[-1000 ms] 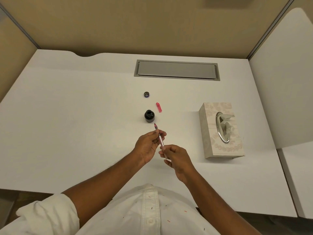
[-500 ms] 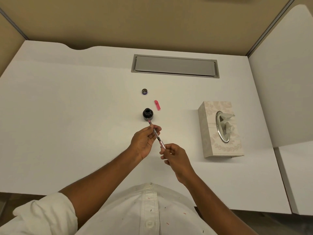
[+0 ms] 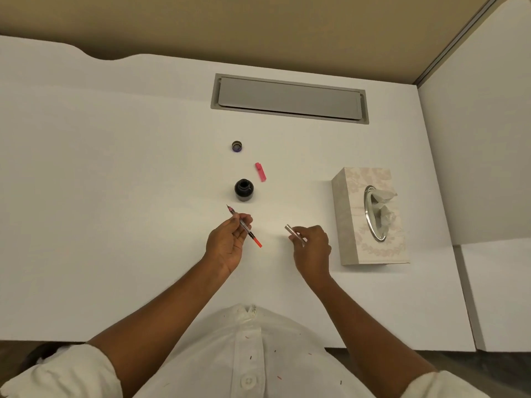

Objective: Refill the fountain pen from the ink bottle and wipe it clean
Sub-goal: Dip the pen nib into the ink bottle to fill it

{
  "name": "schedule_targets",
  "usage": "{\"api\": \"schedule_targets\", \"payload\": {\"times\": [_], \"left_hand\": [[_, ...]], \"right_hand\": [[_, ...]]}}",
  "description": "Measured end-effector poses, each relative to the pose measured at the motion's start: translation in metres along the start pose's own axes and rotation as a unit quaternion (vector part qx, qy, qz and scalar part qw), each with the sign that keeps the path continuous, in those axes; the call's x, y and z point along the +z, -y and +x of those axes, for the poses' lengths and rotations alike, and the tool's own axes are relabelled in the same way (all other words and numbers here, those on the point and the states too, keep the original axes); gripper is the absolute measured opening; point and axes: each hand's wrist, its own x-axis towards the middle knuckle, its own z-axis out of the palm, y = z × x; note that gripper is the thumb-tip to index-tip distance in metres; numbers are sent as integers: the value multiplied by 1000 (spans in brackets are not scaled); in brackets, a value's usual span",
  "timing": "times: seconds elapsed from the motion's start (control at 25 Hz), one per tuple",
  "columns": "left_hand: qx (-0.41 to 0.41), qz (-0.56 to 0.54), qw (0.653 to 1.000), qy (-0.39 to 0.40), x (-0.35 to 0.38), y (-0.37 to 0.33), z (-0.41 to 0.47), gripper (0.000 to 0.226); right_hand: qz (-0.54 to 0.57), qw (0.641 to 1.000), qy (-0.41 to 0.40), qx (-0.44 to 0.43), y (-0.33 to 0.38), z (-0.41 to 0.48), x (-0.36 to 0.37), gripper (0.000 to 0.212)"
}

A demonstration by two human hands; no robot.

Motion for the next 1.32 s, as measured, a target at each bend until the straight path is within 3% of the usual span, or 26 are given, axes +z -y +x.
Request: {"api": "schedule_targets", "payload": {"times": [0.2,0.56,1.32], "left_hand": [[-8,15,1000,-9,-3,1,8,20],[-32,24,999,-17,-5,5,22,17],[-31,6,999,-23,-8,6,21,17]], "right_hand": [[-63,996,-25,-57,3,55,27,14],[-72,988,-74,-112,-8,81,46,9],[-26,989,-85,-116,-19,80,54,22]]}}
